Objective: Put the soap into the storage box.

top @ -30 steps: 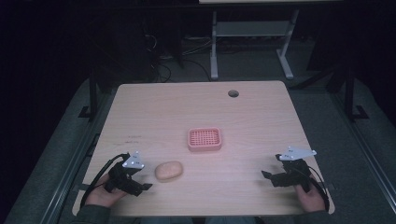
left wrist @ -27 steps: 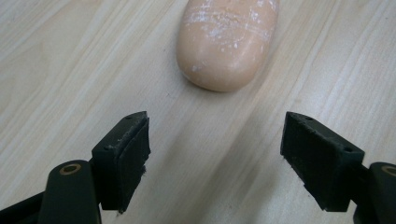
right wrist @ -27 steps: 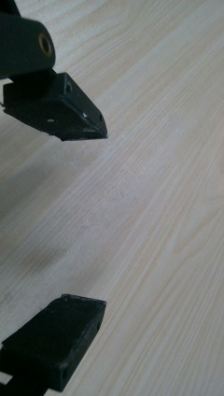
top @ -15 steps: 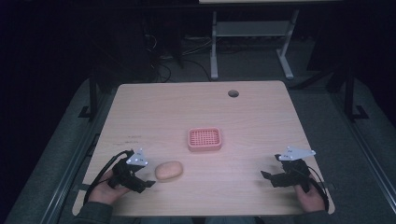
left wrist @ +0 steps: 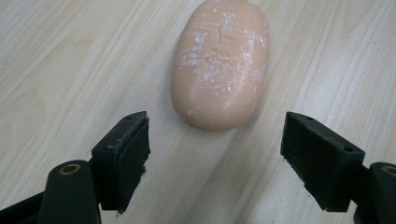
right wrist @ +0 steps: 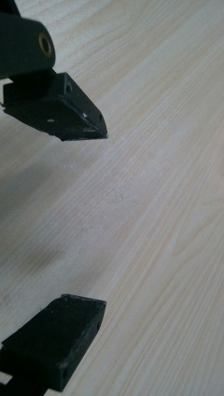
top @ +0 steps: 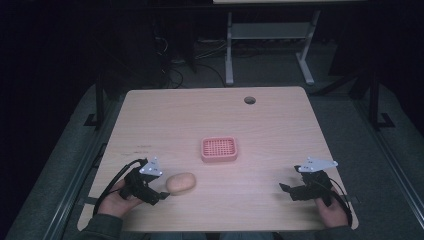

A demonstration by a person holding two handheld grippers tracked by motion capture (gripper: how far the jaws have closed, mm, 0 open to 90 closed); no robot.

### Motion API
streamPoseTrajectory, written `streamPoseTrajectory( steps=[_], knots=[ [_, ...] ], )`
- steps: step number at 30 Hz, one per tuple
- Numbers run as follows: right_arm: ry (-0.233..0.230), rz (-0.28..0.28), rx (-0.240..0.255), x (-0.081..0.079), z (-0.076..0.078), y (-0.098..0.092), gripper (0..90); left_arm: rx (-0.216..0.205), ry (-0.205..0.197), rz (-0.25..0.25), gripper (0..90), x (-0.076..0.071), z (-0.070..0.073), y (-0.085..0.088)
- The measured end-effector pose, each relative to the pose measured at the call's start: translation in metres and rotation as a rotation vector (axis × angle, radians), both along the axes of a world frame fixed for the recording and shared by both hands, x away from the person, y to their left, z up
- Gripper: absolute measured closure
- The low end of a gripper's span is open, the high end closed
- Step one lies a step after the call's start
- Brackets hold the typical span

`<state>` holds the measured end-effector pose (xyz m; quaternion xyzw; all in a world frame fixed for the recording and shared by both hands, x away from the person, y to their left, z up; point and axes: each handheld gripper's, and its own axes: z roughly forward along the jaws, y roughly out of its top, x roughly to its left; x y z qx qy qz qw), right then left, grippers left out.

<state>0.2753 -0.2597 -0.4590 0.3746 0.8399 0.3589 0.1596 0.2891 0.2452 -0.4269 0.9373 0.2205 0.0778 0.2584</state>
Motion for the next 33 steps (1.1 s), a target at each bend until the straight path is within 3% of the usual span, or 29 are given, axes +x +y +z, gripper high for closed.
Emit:
streamPoseTrajectory(
  steps=[33],
  knots=[
    [-0.007, -0.001, 0.006, -0.001, 0.001, -0.002, 14.1, 0.037, 0.039, -0.057, 22.8, 0.018, -0.002, -0.030]
  ],
)
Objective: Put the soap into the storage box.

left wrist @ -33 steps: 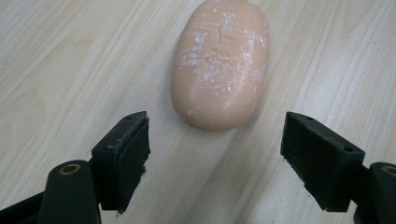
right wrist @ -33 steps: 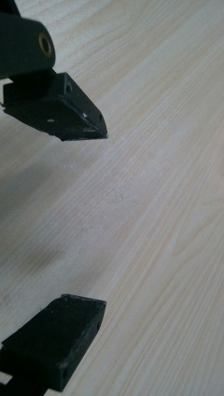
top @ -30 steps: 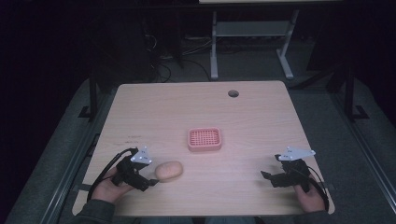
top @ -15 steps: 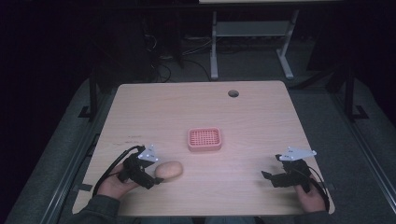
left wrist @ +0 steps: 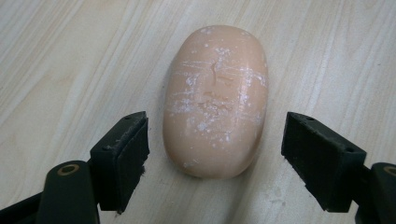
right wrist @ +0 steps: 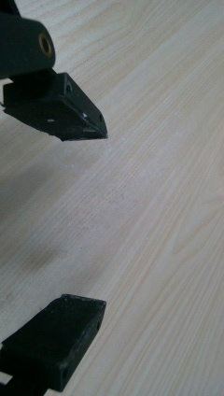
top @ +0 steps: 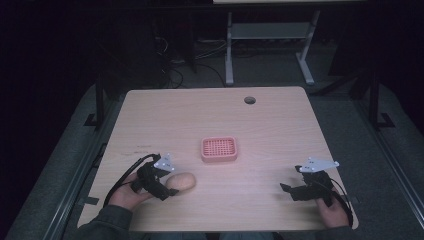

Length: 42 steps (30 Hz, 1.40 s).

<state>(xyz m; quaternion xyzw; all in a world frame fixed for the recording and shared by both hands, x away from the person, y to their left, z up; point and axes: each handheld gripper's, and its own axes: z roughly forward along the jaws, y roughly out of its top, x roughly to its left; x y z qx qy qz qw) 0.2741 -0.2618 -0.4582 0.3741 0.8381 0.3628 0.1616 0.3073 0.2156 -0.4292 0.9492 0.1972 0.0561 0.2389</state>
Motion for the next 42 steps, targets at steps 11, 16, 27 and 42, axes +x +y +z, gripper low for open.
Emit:
streamPoseTrajectory(
  steps=[11, 16, 27, 42],
  knots=[
    [0.004, 0.000, 0.001, 0.000, 0.000, 0.000, 14.1, 0.039, 0.009, -0.025, 22.8, 0.005, -0.002, -0.011],
    [0.008, 0.008, 0.000, 0.000, -0.001, 0.001, 14.1, 0.040, 0.013, -0.019, 22.8, 0.006, -0.004, -0.013],
    [0.006, 0.006, -0.001, 0.000, 0.000, 0.000, 14.1, 0.050, 0.031, -0.024, 22.8, 0.012, -0.009, -0.023],
    [0.002, 0.011, -0.002, 0.000, 0.000, 0.000, 14.1, 0.064, 0.061, -0.046, 26.1, 0.016, -0.014, -0.028]
  ],
)
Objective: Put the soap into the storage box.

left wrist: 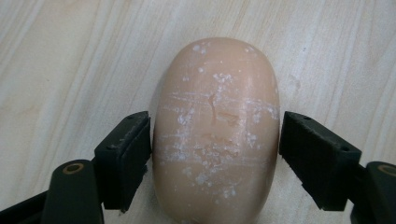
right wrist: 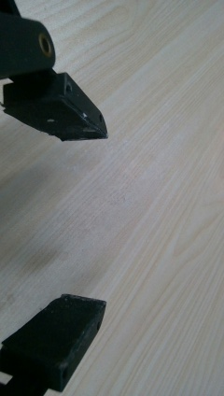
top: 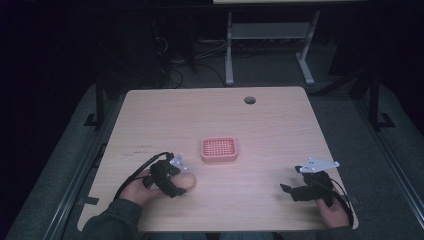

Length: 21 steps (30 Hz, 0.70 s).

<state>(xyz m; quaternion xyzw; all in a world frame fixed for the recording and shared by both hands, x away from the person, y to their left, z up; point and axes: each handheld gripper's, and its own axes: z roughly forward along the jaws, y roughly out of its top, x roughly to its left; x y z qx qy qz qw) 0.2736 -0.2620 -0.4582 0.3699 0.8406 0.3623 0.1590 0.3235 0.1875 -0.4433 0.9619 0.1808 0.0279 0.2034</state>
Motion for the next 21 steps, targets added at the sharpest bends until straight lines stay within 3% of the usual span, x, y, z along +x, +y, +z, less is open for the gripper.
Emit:
streamPoseTrajectory(
  steps=[21],
  knots=[
    [0.002, -0.005, 0.004, -0.0011, 0.0004, -0.0006, 14.1, 0.002, 0.012, -0.008, 31.0, 0.0033, -0.0018, -0.0006]
  ],
)
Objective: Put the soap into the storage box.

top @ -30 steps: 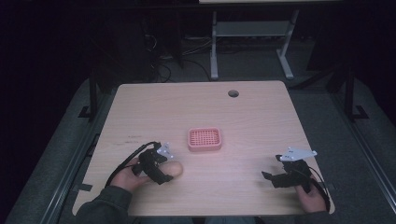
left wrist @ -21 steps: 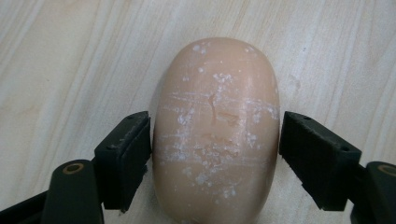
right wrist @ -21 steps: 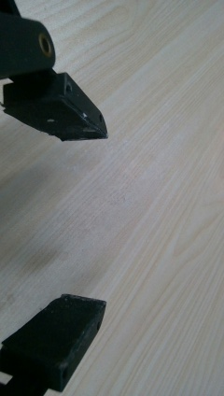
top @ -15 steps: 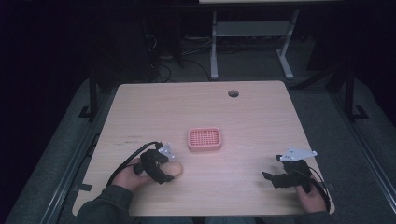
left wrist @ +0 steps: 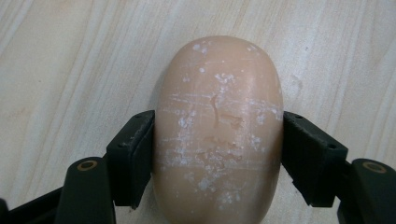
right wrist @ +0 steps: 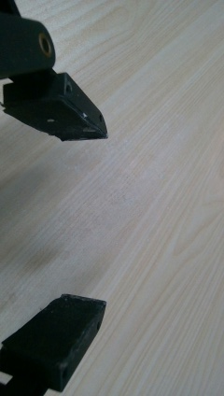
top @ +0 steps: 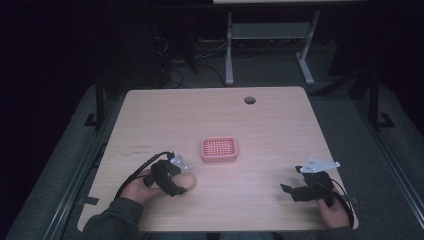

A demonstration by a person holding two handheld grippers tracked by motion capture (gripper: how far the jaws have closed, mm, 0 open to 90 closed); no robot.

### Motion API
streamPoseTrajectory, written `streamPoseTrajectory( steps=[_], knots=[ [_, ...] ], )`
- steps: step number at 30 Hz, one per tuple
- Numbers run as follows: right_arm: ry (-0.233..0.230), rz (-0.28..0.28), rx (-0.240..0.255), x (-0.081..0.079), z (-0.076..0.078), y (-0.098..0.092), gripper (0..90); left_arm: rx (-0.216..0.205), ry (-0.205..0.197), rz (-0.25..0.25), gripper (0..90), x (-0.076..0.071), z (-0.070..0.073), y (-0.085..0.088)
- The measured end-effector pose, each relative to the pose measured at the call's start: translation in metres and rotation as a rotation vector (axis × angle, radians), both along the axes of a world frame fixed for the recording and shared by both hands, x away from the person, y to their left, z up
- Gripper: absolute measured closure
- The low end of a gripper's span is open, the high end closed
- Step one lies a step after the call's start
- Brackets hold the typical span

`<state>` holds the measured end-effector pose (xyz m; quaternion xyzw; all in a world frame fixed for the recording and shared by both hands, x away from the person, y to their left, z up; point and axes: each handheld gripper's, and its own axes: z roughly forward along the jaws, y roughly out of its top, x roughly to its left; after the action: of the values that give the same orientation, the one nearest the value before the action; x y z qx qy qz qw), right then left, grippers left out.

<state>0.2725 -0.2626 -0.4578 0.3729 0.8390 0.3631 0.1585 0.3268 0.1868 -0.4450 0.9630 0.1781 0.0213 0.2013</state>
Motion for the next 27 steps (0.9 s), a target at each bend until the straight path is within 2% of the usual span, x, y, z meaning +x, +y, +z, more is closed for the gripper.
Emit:
streamPoseTrajectory(
  steps=[7, 27],
  knots=[
    [0.000, 0.000, 0.000, -0.0001, 0.0002, 0.0000, 14.1, 0.013, -0.009, -0.005, 31.7, -0.0014, 0.0008, -0.0012],
    [-0.008, -0.011, 0.013, -0.0018, 0.0009, -0.0014, 14.2, -0.013, -0.018, -0.002, 32.0, -0.0059, 0.0098, -0.0031]
  ],
)
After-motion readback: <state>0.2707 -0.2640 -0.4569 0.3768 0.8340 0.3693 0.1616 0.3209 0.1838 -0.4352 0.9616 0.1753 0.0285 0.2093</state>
